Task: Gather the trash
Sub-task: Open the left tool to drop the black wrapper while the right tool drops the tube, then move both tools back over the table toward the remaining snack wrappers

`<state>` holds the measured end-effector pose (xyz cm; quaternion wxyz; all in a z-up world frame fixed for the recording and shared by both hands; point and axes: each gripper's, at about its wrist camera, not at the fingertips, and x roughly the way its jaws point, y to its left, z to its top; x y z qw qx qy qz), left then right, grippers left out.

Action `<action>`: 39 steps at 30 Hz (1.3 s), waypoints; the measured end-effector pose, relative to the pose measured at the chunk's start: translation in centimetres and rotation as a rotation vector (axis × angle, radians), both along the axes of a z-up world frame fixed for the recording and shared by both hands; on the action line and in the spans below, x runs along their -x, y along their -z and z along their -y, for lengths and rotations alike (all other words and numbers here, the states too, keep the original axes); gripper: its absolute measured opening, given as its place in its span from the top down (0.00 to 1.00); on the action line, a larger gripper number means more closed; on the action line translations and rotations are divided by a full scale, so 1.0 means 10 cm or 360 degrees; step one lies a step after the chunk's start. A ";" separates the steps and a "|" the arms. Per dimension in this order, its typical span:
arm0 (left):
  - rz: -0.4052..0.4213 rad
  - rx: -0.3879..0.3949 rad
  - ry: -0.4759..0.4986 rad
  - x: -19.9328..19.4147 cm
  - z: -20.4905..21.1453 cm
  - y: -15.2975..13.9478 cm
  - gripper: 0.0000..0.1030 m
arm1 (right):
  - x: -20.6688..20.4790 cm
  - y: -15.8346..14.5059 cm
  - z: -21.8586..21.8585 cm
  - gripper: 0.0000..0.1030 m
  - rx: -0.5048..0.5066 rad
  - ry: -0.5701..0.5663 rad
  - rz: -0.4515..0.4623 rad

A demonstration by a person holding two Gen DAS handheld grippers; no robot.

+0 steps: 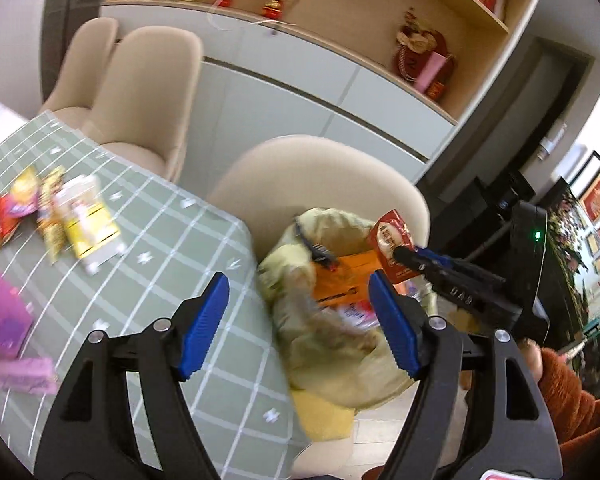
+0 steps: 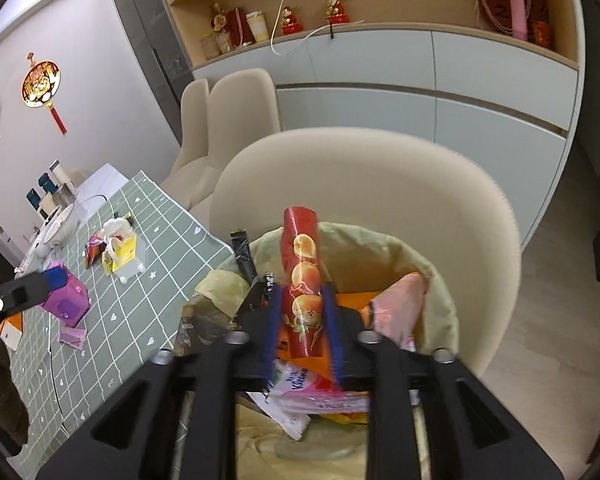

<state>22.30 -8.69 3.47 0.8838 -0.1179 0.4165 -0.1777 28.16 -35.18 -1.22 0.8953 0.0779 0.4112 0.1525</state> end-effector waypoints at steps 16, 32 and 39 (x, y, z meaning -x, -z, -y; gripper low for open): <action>-0.0089 -0.0110 -0.0464 0.90 -1.34 0.37 0.33 | 0.54 -0.32 -0.36 0.47 0.0063 -0.0012 0.0198; -0.0034 -0.0121 -0.0685 1.20 -2.61 0.56 0.33 | 0.84 -0.38 -1.35 0.47 0.0088 -0.0314 0.0187; 0.0170 -0.0209 -0.0594 0.50 -3.18 0.41 0.33 | 0.73 -0.37 -1.65 0.47 0.0166 -0.0326 0.0262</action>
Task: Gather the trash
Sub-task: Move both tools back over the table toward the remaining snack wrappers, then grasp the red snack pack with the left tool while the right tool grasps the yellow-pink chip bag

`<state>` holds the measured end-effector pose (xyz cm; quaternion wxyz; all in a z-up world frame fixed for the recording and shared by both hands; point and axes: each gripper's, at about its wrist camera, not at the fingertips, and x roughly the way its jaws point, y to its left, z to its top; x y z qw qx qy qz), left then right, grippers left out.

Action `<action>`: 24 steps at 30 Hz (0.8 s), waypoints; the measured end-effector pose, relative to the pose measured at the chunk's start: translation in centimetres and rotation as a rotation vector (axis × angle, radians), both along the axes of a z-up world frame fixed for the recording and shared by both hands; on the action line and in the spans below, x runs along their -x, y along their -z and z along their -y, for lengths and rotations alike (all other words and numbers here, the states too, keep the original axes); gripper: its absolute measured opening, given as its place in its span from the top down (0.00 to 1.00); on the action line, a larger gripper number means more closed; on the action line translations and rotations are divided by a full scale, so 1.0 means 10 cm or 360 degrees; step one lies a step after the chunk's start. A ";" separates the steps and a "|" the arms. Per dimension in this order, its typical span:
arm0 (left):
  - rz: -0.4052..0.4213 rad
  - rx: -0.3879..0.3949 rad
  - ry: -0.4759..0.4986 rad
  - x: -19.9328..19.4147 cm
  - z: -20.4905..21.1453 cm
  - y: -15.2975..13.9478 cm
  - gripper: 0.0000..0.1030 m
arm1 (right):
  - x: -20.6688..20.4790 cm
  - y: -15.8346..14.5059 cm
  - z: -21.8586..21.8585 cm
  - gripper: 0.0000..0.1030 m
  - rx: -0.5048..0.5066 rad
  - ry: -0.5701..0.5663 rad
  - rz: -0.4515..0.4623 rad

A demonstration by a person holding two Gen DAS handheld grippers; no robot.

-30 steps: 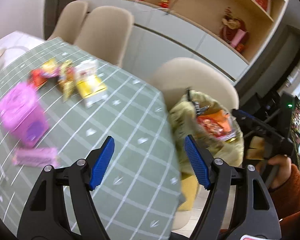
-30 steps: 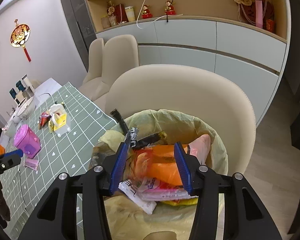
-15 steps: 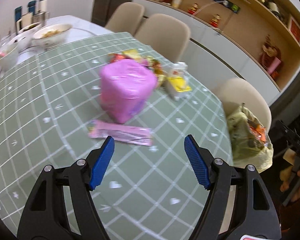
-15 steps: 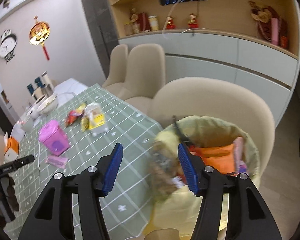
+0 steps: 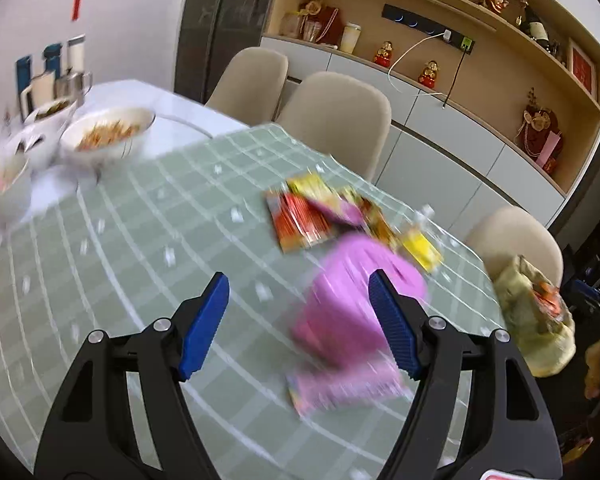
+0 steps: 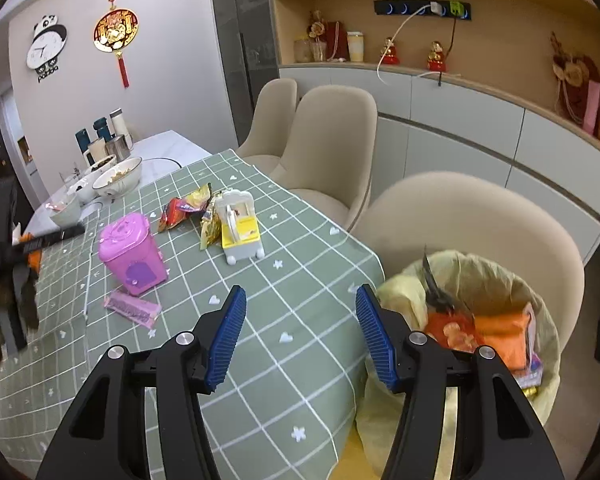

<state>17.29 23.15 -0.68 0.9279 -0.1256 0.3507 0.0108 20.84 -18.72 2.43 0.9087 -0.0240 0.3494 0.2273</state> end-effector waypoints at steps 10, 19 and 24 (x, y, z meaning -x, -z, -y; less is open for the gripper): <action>-0.0273 0.0099 0.0204 -1.48 -0.22 0.54 0.39 | -0.52 0.35 -0.38 0.47 0.0033 0.0078 -0.0078; -0.0394 0.0004 0.0139 -1.70 -0.15 0.74 0.95 | -0.91 0.45 -0.93 0.47 0.0035 -0.0067 -0.0058; -0.0346 0.0038 0.0057 -1.29 -0.32 0.55 0.96 | -1.14 0.35 -1.35 0.47 -0.0022 -0.0180 -0.0043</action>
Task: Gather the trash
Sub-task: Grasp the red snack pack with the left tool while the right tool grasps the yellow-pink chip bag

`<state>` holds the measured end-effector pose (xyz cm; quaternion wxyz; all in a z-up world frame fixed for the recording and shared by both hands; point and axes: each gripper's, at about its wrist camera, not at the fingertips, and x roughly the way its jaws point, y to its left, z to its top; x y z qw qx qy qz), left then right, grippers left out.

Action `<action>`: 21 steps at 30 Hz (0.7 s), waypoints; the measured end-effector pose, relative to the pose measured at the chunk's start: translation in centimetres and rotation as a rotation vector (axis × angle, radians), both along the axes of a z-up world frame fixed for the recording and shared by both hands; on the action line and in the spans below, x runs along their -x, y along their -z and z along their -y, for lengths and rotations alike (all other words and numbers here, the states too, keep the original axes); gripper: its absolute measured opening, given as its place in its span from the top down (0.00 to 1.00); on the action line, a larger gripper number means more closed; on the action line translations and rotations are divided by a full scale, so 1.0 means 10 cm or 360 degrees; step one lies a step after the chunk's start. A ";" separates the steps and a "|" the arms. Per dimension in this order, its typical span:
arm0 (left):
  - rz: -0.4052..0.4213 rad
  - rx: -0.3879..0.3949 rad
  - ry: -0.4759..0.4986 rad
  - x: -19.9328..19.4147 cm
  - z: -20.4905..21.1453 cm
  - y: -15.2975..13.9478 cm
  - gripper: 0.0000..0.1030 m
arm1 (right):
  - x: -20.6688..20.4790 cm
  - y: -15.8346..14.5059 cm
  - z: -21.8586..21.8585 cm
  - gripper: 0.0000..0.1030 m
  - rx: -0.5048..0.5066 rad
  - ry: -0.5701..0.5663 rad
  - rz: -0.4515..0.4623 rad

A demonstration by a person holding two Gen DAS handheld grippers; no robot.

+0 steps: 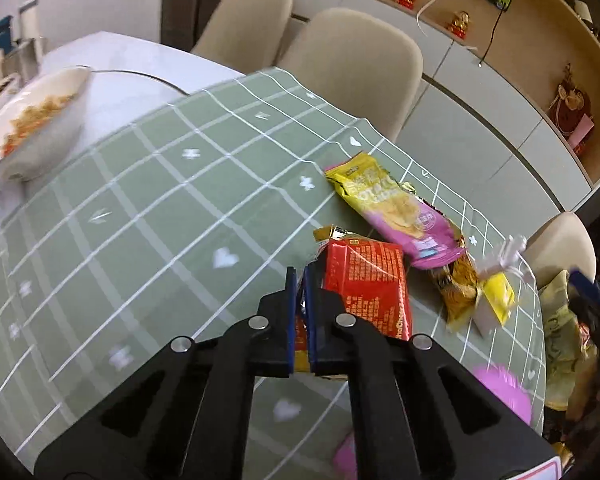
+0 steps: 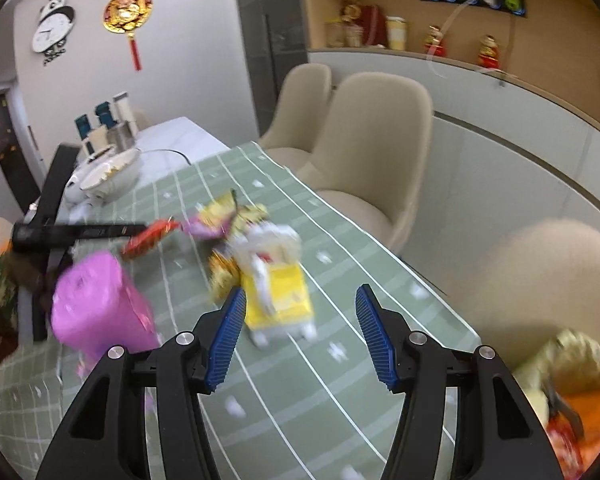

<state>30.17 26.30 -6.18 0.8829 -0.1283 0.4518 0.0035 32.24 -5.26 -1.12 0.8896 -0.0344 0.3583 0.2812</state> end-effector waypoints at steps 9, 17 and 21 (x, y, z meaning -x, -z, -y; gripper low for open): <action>0.0005 -0.0034 -0.0246 0.66 -0.39 -0.10 0.96 | -0.57 -0.03 -1.04 0.51 -0.0075 -0.0224 -0.0183; 0.0008 0.0010 -0.0269 1.00 -0.35 -0.01 0.96 | -1.04 0.39 -1.69 0.65 0.0037 -0.0194 -0.0295; 0.0004 0.0051 -0.0273 1.04 -0.34 0.06 0.96 | -1.16 0.59 -1.93 0.65 0.0244 -0.0147 -0.0298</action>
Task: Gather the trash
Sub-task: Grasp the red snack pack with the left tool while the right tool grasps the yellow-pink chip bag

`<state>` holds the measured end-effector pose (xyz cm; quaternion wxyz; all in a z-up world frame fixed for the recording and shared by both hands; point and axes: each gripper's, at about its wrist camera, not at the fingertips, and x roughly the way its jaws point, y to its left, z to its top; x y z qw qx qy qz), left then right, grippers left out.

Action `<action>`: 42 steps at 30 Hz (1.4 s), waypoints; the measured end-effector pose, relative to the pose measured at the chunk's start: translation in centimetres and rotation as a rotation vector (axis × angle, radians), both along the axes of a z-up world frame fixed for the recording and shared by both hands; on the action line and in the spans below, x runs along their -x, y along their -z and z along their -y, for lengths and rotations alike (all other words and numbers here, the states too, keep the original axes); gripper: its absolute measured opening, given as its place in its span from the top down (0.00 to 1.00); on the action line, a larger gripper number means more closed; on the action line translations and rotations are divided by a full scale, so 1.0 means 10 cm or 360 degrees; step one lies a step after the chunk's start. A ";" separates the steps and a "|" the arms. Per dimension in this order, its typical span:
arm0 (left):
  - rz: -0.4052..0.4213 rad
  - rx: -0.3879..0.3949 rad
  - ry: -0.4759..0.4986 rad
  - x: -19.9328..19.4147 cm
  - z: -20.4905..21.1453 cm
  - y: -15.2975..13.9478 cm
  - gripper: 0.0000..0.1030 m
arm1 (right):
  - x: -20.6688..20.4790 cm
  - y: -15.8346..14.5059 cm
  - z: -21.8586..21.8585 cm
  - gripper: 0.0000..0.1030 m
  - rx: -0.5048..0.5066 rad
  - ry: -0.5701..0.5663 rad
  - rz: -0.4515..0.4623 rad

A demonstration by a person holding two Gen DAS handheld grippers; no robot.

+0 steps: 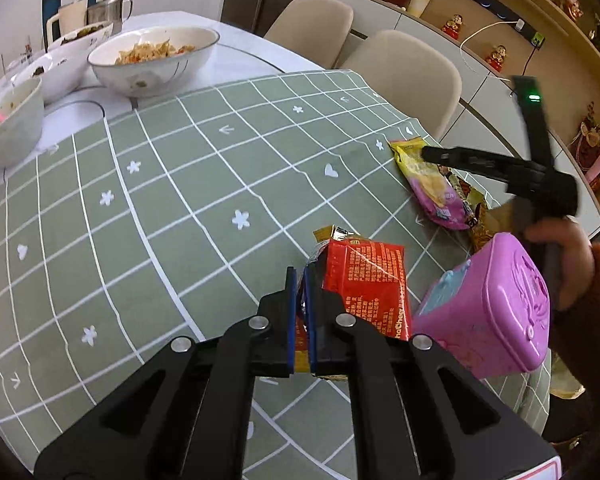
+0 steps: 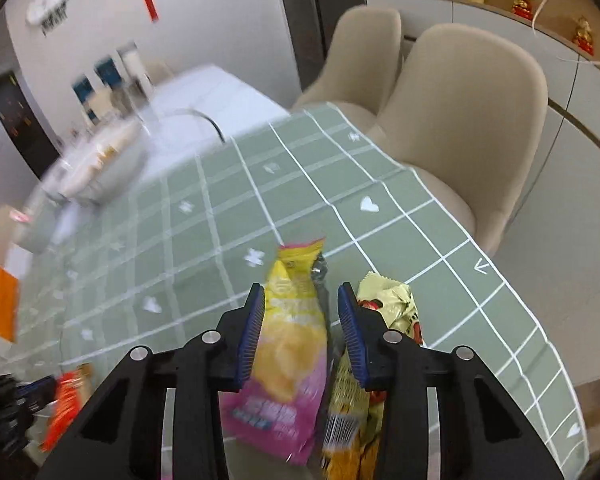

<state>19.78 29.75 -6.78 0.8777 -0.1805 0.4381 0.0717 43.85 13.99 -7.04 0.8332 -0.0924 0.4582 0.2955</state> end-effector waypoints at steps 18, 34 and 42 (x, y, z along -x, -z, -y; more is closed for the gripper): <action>0.0141 0.0048 -0.0034 0.27 0.18 -0.45 0.96 | 0.58 -0.87 0.85 0.95 -0.0193 -0.0009 0.0217; 0.0460 -0.0093 0.0307 0.39 1.42 -1.53 0.96 | 1.68 -1.78 2.72 0.95 -0.0323 0.0314 0.0434; 0.0531 -0.0080 0.0515 0.35 2.23 -1.79 0.96 | 2.04 -2.01 3.62 0.95 -0.0342 0.0499 0.0530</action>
